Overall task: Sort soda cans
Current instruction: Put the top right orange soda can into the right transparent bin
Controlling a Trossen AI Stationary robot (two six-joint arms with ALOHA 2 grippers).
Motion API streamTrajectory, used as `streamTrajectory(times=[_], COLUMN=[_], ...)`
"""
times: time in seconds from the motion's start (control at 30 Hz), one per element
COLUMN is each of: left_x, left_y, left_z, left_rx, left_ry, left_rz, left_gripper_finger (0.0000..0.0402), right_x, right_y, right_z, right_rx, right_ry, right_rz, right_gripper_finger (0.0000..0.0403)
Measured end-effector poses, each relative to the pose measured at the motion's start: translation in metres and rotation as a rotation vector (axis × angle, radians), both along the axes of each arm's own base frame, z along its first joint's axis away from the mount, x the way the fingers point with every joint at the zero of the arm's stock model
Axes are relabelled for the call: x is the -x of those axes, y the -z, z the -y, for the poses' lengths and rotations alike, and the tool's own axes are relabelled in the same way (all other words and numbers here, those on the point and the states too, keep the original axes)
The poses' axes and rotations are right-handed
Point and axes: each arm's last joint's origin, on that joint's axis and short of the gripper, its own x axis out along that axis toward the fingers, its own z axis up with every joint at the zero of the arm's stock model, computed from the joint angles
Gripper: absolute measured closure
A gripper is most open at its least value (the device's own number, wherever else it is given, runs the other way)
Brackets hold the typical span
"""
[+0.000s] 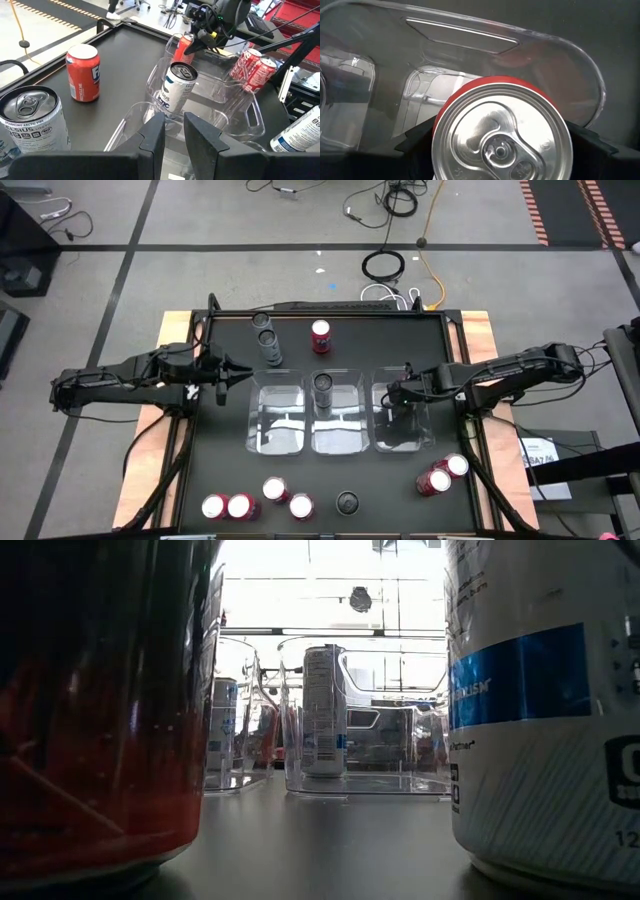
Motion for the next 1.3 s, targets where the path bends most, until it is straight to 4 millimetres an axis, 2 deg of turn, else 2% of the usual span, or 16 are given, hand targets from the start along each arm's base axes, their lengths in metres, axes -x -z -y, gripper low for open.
streamTrajectory(times=[0.43,0.67,1.3], left_x=[-0.0001,-0.0001,0.0], left_y=[0.0,0.0,0.0], left_z=[0.0,0.0,-0.0002], left_rx=[0.0,-0.001,-0.009], left_ry=[0.0,0.0,-0.006], left_rz=[0.0,0.0,-0.001], left_gripper_finger=[0.032,0.032,0.032], right_x=[0.0,0.0,0.0011], right_y=[-0.0001,-0.0001,-0.0001], right_z=[0.0004,0.0024,0.0016], right_rx=[0.019,0.089,0.059], right_ry=[0.003,0.017,-0.006], right_rz=[0.003,0.009,-0.013], right_gripper_finger=[0.0089,0.0089,0.0089])
